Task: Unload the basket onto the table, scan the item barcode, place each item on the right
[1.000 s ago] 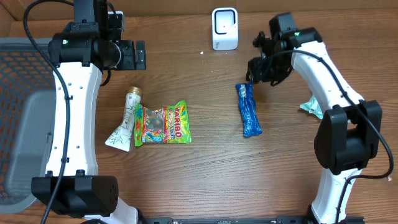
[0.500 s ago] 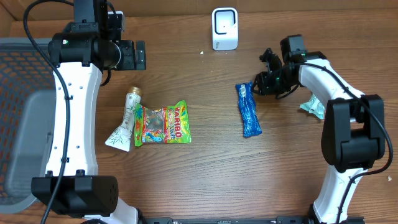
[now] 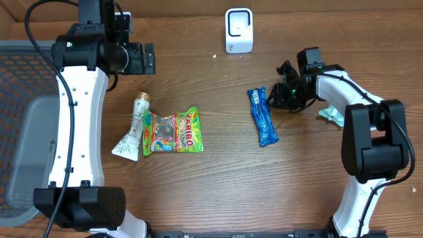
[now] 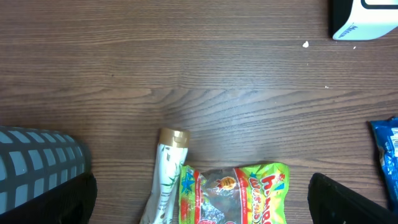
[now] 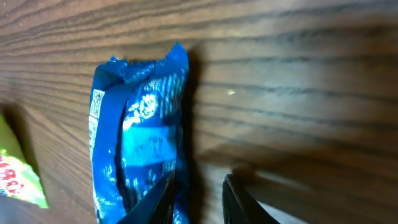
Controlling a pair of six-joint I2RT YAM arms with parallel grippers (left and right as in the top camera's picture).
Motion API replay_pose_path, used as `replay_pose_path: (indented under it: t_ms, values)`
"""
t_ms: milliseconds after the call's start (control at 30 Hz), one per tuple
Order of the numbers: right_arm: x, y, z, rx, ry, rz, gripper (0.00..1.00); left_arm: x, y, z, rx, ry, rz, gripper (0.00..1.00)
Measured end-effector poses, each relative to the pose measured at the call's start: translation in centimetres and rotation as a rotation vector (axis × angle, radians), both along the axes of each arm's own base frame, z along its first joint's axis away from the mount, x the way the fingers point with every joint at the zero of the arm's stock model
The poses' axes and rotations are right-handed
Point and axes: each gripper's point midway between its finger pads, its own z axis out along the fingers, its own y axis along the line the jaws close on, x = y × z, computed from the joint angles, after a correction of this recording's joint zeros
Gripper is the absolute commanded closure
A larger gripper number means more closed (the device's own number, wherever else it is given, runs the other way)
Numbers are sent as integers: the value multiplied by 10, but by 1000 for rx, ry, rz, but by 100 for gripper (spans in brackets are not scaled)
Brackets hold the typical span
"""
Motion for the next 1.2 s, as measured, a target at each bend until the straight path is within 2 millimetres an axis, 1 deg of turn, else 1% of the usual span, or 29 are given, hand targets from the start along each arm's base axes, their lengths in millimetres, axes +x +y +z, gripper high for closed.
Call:
replay_pose_path:
  t_ms: [67,167,367,400,467,533,567,700,767,1100,1200]
  values:
    - [-3,3,0,9,21,-10,80,0,0,0,0,0,0,0]
    - [-11,9,2,35,70,-26,82,0,0,0,0,0,0,0]
    - [-22,21,9,118,134,-30,81,0,0,0,0,0,0,0]
    - [-23,22,10,127,140,-31,77,0,0,0,0,0,0,0]
    - [-22,23,11,133,139,-34,69,0,0,0,0,0,0,0]
    - [-17,24,12,140,114,-33,63,0,0,0,0,0,0,0]
    - [-12,24,13,143,93,-32,62,0,0,0,0,0,0,0]
    - [2,26,15,150,22,-26,62,0,0,0,0,0,0,0]
    - [5,26,16,151,10,-26,62,0,0,0,0,0,0,1]
    - [-8,25,13,140,61,-13,62,0,0,0,0,0,0,0]
    - [-9,27,13,140,61,-9,59,0,0,0,0,0,0,0]
